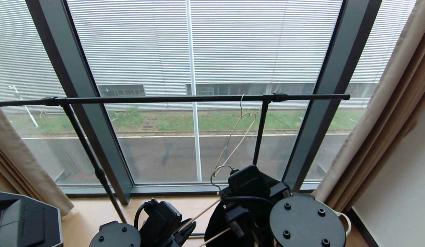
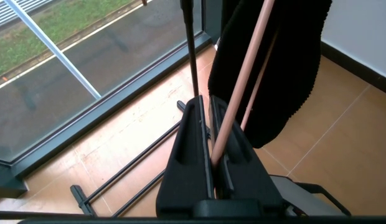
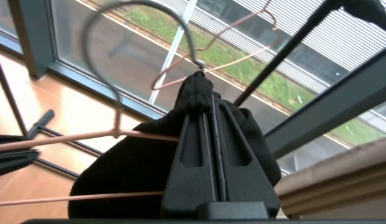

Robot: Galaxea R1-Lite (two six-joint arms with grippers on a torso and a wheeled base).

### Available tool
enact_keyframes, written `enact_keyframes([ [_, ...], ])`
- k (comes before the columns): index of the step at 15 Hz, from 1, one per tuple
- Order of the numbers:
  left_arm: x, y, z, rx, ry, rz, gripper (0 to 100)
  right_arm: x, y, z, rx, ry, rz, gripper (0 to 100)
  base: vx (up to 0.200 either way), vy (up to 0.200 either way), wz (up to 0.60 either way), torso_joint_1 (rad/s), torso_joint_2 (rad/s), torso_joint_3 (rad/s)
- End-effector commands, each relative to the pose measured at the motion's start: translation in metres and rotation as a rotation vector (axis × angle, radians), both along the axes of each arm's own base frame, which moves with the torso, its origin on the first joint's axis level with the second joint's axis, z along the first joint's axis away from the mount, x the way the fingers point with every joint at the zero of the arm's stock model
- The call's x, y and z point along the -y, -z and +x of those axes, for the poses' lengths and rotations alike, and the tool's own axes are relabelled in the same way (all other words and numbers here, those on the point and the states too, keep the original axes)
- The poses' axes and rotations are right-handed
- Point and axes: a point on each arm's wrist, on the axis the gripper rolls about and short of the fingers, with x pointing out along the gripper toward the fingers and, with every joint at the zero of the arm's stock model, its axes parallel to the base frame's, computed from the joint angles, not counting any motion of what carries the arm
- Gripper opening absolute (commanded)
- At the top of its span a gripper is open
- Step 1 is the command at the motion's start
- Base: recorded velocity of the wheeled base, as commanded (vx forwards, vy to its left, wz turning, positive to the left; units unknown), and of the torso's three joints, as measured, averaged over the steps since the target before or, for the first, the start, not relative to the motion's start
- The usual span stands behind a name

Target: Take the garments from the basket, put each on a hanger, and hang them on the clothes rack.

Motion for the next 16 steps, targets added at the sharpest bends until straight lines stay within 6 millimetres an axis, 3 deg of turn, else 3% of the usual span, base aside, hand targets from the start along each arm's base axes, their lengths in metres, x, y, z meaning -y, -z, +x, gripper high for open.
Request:
enact_keyframes([
  [1, 0.0, 0.0, 0.0, 0.0, 0.0, 0.0, 0, -0.009, -0.003, -0.009, 0.006, -0.038, 0.016, 0, 0.0, 0.0, 0.0, 0.0, 0.0, 0.0],
  [6, 0.0, 0.0, 0.0, 0.0, 0.0, -0.002, 0, -0.011, -0.01, -0.02, 0.014, -0.072, 0.039, 0, 0.0, 0.0, 0.0, 0.0, 0.0, 0.0],
  [11, 0.0, -0.001, 0.0, 0.004, -0.002, -0.005, 0, -0.004, -0.013, -0.015, 0.01, -0.042, 0.076, 0, 0.0, 0.0, 0.0, 0.0, 0.0, 0.0],
  [12, 0.0, -0.001, 0.0, 0.004, -0.002, -0.005, 0, -0.002, -0.013, -0.015, 0.01, -0.042, 0.077, 100, 0.0, 0.0, 0.0, 0.0, 0.0, 0.0],
  [16, 0.0, -0.001, 0.0, 0.004, -0.002, -0.005, 0, 0.009, -0.019, -0.002, 0.024, 0.035, 0.087, 100, 0.0, 0.0, 0.0, 0.0, 0.0, 0.0],
])
